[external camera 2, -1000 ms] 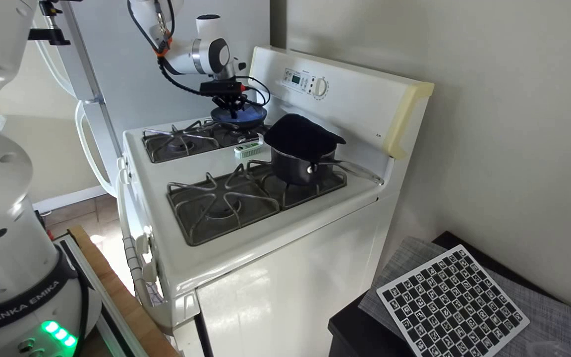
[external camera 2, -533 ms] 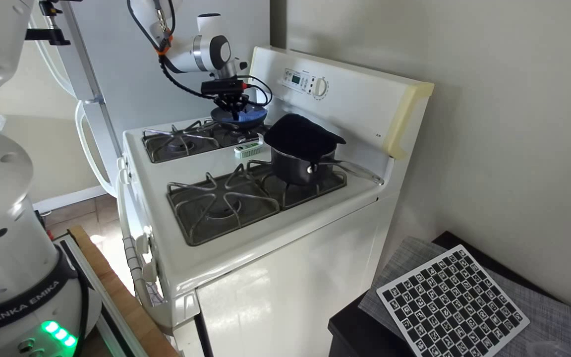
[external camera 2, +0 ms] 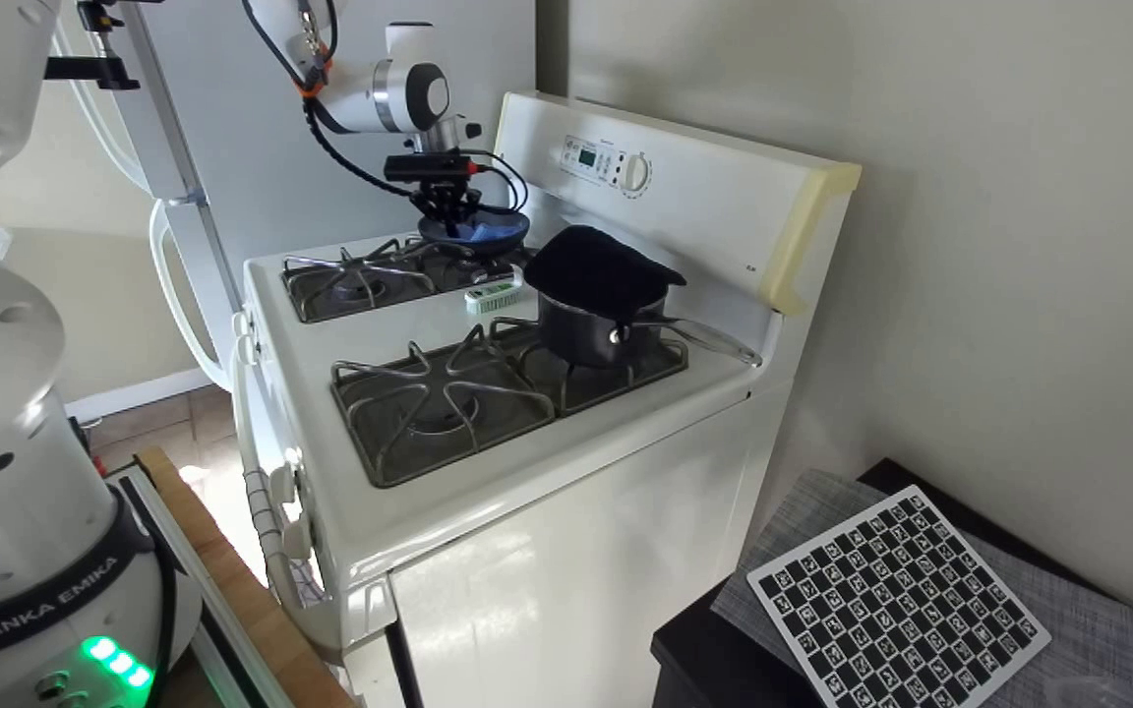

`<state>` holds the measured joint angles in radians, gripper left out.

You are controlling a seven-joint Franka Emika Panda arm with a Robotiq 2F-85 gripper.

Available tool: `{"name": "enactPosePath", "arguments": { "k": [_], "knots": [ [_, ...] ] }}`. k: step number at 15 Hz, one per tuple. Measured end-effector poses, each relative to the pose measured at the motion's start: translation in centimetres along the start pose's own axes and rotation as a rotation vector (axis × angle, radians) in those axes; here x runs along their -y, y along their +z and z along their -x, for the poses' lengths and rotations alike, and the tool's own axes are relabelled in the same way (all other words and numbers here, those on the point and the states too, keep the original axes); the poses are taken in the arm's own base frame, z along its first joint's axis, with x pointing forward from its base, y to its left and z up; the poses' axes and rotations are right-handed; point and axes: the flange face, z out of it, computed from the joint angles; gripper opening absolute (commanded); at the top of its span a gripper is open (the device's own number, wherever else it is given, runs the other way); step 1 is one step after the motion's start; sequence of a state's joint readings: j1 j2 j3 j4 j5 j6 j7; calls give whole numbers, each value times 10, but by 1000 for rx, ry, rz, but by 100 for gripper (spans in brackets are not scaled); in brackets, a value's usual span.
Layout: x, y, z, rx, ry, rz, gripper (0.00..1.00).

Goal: Move the pan backwards then use the blue fabric to wipe the pan.

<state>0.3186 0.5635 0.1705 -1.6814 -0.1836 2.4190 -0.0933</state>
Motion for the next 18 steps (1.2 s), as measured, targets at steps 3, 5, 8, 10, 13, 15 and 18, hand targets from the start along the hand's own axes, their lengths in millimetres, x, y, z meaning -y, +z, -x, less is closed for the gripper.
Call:
{"name": "enactPosePath", "arguments": {
  "k": [3, 5, 8, 10, 13, 15, 18],
  "knots": [
    [0, -1, -1, -3, 5, -6, 0],
    [0, -2, -2, -10, 13, -11, 0],
    [-2, -4, -4, -32, 18, -11, 0],
    [-4, -5, -5, -40, 19, -10, 25],
    [-4, -8, -5, -45, 20, -8, 41],
    [-5, -13, -7, -52, 20, -5, 58],
    [-9, -22, -6, -49, 22, 6, 82]
  ]
}}
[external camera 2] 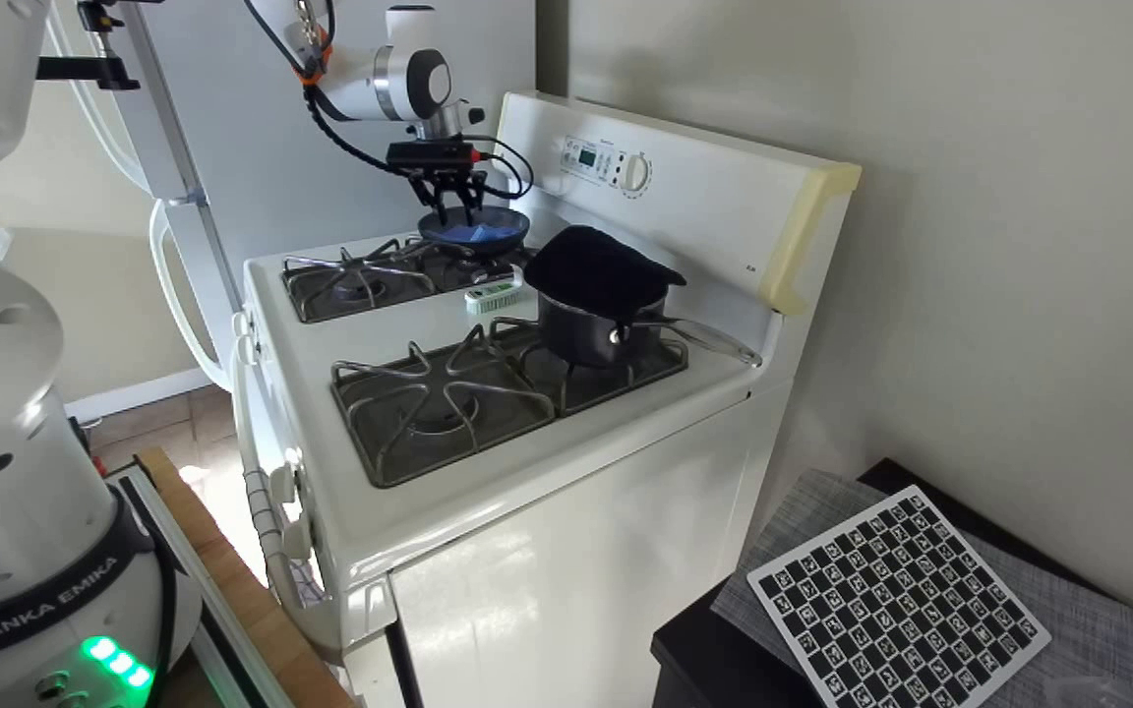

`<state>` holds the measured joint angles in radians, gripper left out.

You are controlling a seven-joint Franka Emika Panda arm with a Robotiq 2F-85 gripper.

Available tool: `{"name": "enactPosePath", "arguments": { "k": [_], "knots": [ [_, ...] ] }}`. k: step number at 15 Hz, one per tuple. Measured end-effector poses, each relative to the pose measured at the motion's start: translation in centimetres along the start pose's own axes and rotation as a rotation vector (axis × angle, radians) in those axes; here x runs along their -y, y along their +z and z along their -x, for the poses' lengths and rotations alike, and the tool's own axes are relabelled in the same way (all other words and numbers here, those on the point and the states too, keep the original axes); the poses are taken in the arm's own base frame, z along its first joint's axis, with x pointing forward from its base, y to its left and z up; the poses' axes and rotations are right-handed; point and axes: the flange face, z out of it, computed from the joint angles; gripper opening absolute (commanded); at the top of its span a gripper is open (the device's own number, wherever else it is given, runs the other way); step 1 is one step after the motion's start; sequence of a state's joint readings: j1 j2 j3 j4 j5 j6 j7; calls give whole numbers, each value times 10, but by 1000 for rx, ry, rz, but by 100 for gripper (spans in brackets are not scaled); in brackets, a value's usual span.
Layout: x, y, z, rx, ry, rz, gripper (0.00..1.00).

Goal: Move the pan backwards then use the blue fabric to wipe the pan.

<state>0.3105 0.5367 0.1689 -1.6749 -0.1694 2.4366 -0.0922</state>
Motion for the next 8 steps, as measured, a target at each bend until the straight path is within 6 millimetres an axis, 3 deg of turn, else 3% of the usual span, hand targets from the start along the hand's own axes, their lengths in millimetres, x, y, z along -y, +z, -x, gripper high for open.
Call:
{"name": "enactPosePath", "arguments": {
  "k": [2, 8],
  "knots": [
    [-8, 0, 4, 28, 9, 13, 99],
    [-29, 11, 15, 59, 43, 24, 100]
  ]
}}
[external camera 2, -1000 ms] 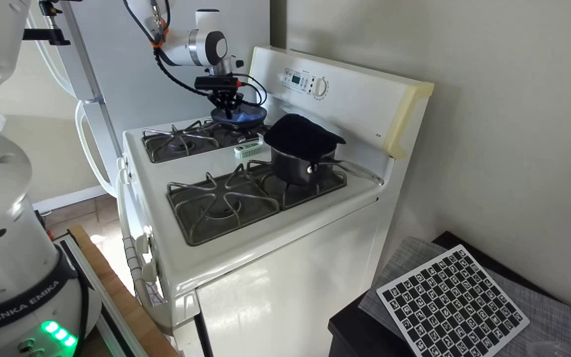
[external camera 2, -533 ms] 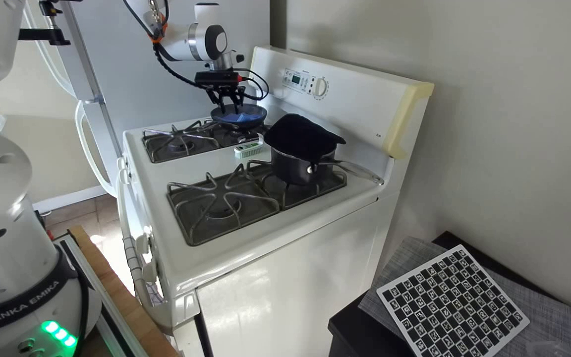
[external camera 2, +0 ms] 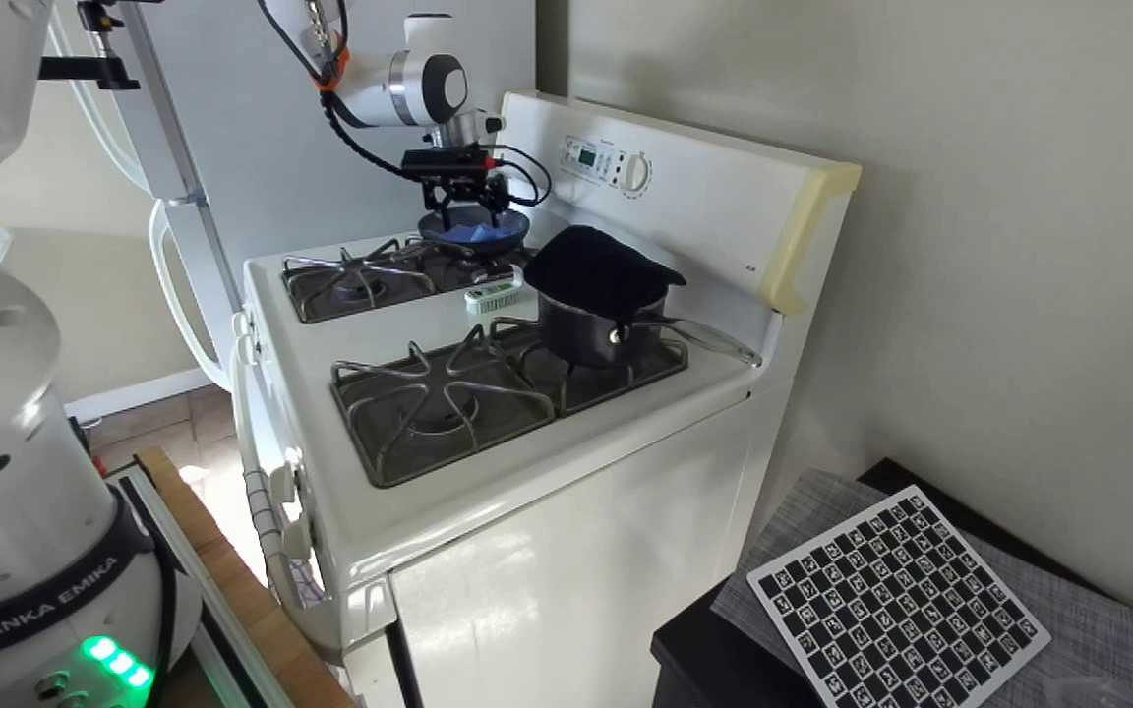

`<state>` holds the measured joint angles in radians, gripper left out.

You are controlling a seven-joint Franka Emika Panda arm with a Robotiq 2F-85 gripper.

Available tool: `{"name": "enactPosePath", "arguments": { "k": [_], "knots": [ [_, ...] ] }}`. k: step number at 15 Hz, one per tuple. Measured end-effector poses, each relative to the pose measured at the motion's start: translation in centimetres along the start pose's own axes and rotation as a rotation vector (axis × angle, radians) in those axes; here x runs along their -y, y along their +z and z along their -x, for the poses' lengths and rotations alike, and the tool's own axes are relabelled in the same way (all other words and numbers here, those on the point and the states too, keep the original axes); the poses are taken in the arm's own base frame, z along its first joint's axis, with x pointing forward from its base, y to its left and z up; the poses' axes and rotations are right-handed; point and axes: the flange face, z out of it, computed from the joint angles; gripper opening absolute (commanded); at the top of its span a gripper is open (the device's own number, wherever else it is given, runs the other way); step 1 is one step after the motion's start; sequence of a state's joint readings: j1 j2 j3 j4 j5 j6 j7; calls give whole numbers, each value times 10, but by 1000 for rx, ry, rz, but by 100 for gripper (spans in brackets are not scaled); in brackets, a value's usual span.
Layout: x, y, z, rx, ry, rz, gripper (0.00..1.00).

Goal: Move the pan backwards then use the blue fabric to wipe the pan.

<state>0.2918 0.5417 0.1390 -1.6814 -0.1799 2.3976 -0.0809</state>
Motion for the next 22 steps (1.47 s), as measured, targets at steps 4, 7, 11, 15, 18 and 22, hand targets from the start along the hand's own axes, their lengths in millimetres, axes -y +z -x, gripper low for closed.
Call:
{"name": "enactPosePath", "arguments": {
  "k": [4, 7, 11, 15, 18, 22],
  "knots": [
    [-5, 10, 4, 15, 10, -2, 100],
    [-7, 16, 7, 26, 15, -5, 67],
    [-7, 17, 7, 22, 19, -6, 31],
    [-9, 13, 6, 14, 21, -4, 0],
    [-9, 12, 5, 11, 21, -3, 0],
    [-8, 6, 4, 3, 23, -1, 0]
  ]
}}
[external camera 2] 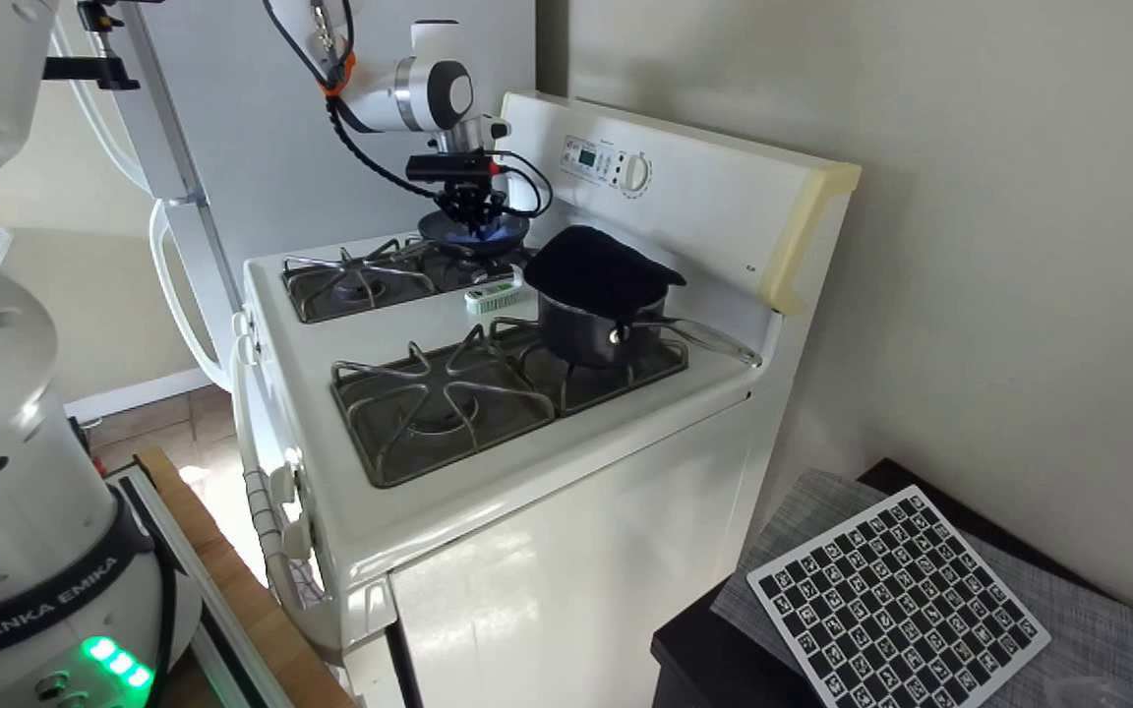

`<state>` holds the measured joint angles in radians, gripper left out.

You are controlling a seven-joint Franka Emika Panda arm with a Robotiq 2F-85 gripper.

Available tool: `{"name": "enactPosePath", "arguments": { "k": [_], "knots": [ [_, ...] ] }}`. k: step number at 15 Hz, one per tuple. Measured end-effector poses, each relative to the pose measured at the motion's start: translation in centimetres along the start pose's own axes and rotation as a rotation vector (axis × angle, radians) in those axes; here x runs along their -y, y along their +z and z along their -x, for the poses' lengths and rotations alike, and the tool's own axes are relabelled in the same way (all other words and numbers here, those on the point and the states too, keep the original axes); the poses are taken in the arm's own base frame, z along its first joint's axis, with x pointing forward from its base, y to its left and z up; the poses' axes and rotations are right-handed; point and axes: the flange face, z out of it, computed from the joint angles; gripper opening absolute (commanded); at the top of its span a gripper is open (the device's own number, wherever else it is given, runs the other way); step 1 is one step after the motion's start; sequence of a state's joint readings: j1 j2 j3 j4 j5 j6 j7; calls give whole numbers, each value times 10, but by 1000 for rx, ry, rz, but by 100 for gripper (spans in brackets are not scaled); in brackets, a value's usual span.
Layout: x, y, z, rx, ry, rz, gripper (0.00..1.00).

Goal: Move the pan backwards then use the blue fabric to wipe the pan.

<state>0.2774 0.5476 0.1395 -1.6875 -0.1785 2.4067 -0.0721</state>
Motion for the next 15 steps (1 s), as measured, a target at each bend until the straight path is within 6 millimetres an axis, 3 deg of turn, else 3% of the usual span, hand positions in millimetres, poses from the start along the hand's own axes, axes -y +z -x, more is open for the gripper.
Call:
{"name": "enactPosePath", "arguments": {
  "k": [3, 8, 15],
  "knots": [
    [4, -24, -6, -35, -6, 6, 0],
    [21, -87, -8, -92, -10, 20, 0],
    [40, -143, 31, -39, 39, 38, 0]
  ]
}}
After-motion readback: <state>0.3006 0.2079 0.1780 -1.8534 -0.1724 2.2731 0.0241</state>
